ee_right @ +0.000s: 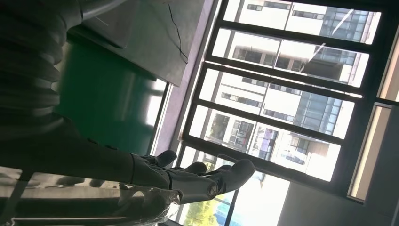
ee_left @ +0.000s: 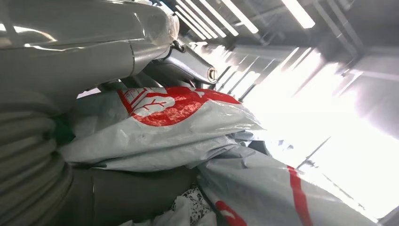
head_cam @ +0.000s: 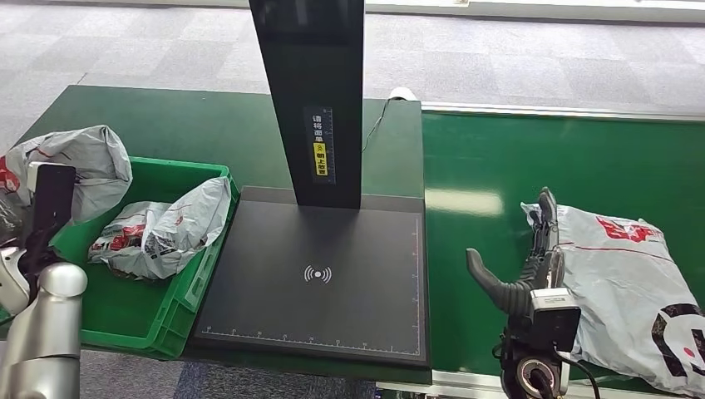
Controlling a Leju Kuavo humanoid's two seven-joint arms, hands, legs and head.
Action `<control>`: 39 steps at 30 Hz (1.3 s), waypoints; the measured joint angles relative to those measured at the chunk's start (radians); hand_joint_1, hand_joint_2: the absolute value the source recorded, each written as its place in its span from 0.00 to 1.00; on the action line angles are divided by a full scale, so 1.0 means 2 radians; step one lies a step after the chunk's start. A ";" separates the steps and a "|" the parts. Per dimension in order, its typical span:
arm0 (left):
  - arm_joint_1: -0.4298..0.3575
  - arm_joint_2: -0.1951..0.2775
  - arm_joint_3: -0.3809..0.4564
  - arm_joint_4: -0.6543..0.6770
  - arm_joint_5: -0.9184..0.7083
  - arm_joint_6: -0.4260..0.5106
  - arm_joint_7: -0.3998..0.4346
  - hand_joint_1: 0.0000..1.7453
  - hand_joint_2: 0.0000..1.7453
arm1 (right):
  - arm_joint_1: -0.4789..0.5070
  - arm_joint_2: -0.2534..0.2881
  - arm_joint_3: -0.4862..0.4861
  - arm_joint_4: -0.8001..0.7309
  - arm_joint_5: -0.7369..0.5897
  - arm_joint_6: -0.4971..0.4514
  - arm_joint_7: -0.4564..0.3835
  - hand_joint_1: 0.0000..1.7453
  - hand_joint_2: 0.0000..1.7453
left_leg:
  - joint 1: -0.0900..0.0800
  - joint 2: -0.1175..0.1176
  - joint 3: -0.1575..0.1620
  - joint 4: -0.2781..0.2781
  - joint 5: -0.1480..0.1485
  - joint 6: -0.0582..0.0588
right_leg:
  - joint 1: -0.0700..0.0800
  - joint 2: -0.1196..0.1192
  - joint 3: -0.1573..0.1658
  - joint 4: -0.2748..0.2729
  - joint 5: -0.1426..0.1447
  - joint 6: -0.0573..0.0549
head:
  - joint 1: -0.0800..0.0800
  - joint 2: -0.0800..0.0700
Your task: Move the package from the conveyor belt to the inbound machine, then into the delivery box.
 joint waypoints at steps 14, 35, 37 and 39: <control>-0.039 0.034 0.000 0.115 -0.010 -0.020 0.021 1.00 1.00 | 0.007 -0.004 0.000 -0.004 0.000 -0.002 0.002 0.00 1.00 | 0.000 0.000 0.000 0.000 0.000 0.000 | 0.000 0.000 0.000 0.000 0.000 0.000 | 0.000 0.000; 0.010 0.031 -0.071 0.072 -0.030 -0.229 0.069 1.00 1.00 | 0.005 -0.005 0.005 -0.004 0.013 0.003 0.017 0.00 1.00 | 0.000 -0.001 0.000 0.000 0.000 0.000 | 0.000 0.000 0.001 0.000 0.000 0.000 | 0.000 0.000; 0.019 0.029 -0.077 0.058 -0.025 -0.237 0.066 1.00 1.00 | 0.005 -0.005 0.005 -0.004 0.014 0.003 0.017 0.00 1.00 | 0.000 -0.001 0.000 0.000 0.000 0.000 | 0.000 0.000 0.001 0.000 0.000 0.000 | 0.000 0.000; 0.030 0.028 -0.083 0.042 -0.021 -0.248 0.063 0.95 1.00 | 0.005 -0.005 0.005 -0.004 0.014 0.003 0.018 0.00 1.00 | 0.000 -0.001 0.000 0.000 0.000 0.000 | 0.000 0.000 0.001 0.000 0.000 0.000 | 0.000 0.000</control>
